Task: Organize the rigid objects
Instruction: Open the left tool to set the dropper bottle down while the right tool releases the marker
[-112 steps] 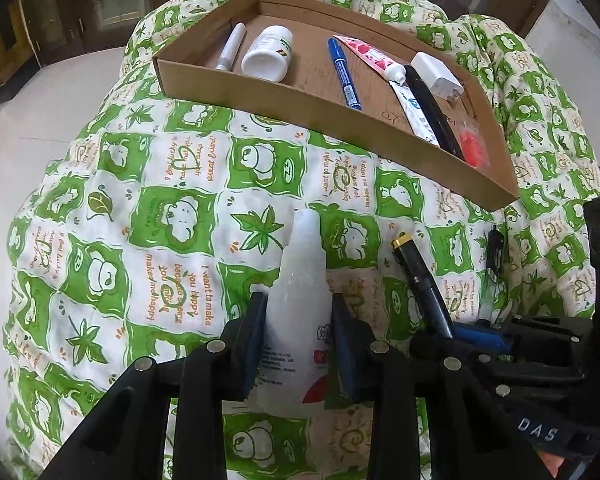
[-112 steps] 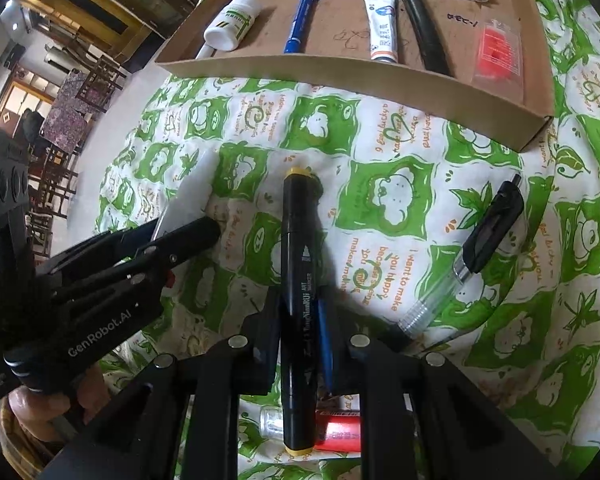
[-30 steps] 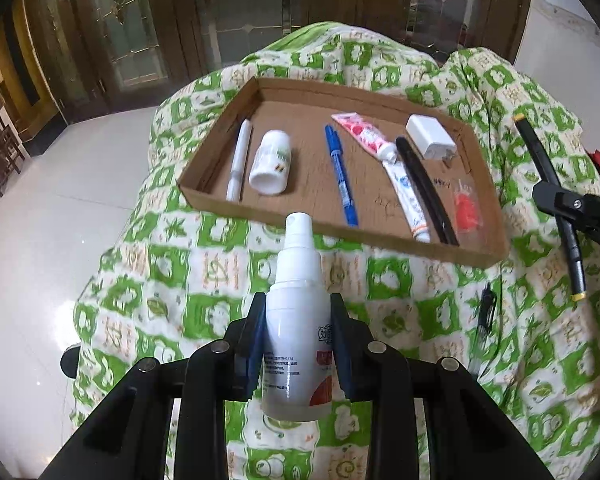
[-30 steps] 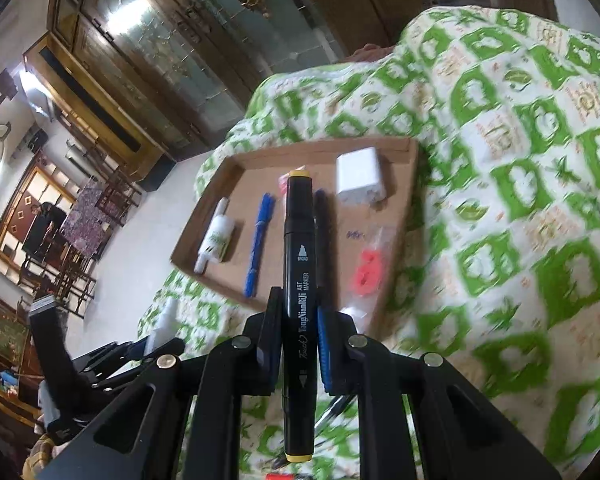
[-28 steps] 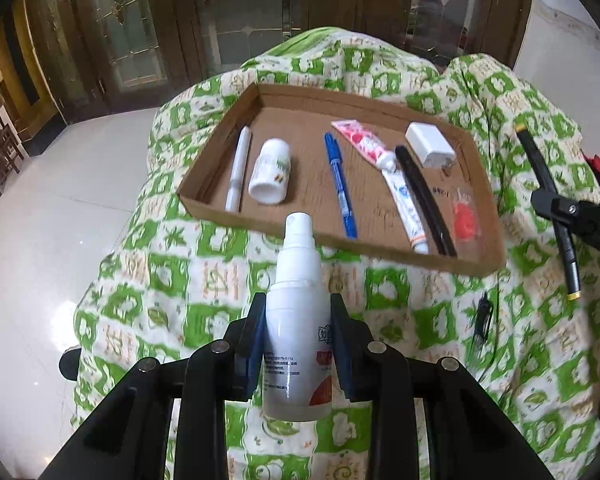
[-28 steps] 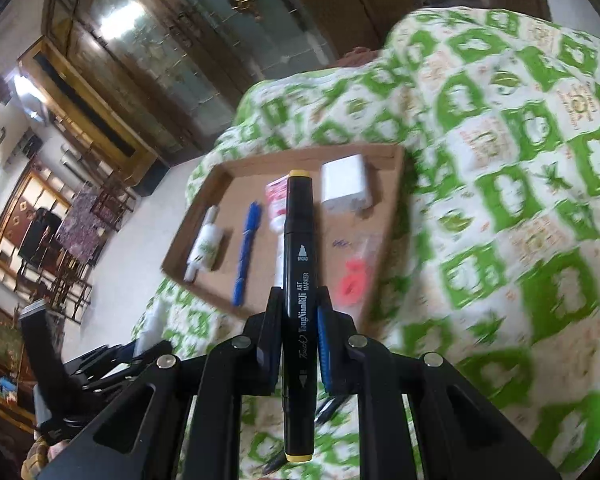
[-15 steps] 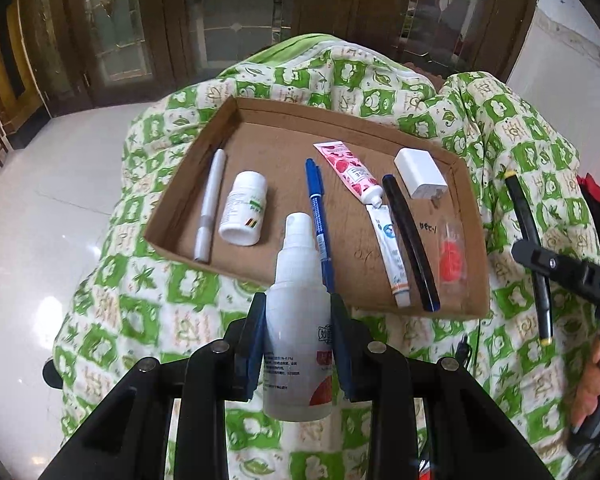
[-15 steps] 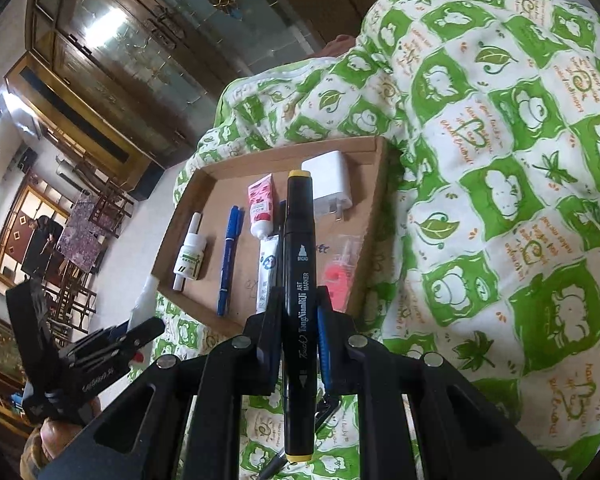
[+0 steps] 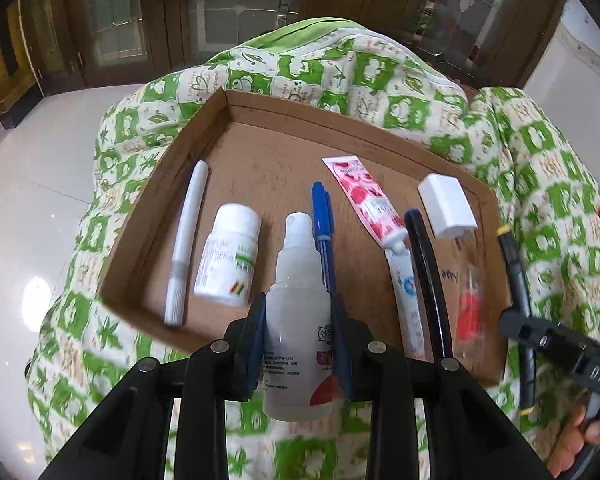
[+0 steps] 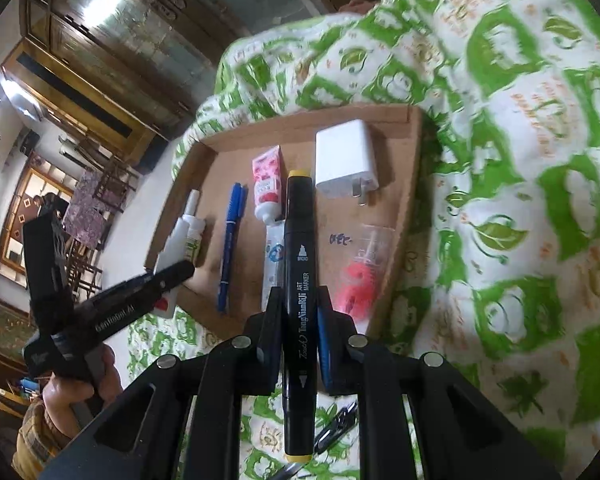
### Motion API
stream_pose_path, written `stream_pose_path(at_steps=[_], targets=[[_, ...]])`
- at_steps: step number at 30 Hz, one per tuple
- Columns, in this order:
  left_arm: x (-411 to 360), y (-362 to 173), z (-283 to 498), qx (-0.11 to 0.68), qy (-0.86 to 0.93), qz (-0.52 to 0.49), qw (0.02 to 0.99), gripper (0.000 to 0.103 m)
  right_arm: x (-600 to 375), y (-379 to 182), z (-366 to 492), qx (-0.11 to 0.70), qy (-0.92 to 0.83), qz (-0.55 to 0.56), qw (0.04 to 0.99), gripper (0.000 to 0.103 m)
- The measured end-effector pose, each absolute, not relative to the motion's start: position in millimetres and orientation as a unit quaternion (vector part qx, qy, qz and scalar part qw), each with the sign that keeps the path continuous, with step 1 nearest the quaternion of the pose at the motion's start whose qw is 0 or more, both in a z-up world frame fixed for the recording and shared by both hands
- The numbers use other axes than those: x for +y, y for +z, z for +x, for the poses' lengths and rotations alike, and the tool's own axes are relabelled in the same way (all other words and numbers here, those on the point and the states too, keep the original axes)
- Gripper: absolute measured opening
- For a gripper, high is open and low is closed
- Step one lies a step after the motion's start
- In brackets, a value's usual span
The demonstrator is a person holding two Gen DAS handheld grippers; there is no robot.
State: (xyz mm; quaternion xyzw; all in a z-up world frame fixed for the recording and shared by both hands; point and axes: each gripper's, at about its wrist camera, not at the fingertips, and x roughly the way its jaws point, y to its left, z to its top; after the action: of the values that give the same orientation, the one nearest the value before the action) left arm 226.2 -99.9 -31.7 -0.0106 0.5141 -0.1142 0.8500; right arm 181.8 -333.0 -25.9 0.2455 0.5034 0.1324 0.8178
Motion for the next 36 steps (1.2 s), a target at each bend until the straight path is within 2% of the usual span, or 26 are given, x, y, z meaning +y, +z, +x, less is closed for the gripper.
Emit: stream_pose_path(at_steps=[10, 30, 36], targets=[[-103.1, -43.0, 259.0, 0.516, -0.106, -0.002, 0.85, 0.031, -312.8, -56.7, 217.7, 0.562, 0.125, 0.209, 0.791, 0.014], [-97.2, -52.0, 347.5, 0.504, -0.079, 0.025, 0.86, 0.031, -296.6, -59.2, 243.0, 0.559, 0.107, 0.162, 0.806, 0.014], [-105.7, -53.3, 349.2, 0.498, -0.077, 0.049, 0.862, 0.031, -296.2, -58.8, 241.7, 0.555, 0.101, 0.166, 0.809, 0.014]])
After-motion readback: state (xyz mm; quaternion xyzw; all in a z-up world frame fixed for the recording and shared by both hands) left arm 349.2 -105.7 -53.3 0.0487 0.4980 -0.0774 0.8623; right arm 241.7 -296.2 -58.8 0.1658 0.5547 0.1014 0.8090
